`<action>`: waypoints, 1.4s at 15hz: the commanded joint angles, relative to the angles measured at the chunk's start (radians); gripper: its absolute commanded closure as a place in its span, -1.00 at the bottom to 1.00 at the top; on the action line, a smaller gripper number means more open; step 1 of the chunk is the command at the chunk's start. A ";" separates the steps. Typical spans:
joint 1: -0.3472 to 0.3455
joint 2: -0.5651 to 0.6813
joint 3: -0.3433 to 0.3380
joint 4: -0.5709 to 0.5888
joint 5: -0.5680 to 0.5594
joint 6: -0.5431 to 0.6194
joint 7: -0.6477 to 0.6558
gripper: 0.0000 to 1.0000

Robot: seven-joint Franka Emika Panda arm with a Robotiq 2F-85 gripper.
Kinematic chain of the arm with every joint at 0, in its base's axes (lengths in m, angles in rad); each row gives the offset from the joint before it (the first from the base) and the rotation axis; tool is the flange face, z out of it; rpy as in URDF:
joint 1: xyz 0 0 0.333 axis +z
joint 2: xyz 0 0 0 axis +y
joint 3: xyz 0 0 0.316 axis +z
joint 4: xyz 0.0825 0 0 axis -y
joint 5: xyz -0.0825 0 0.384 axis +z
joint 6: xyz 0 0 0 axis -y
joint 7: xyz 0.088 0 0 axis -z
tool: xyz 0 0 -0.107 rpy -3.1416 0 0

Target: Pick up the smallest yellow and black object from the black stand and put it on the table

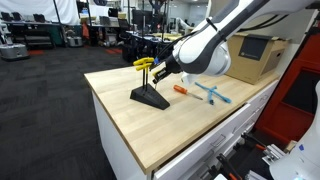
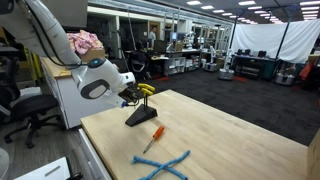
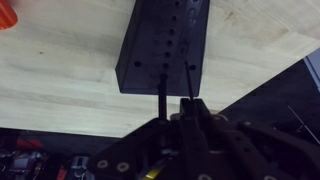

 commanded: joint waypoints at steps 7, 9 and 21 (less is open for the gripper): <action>0.048 0.111 -0.334 -0.021 -0.166 -0.240 0.052 0.96; 0.097 0.114 -0.447 0.031 -0.312 -0.350 0.141 0.96; -0.364 -0.022 0.058 0.304 -0.627 -1.174 0.348 0.96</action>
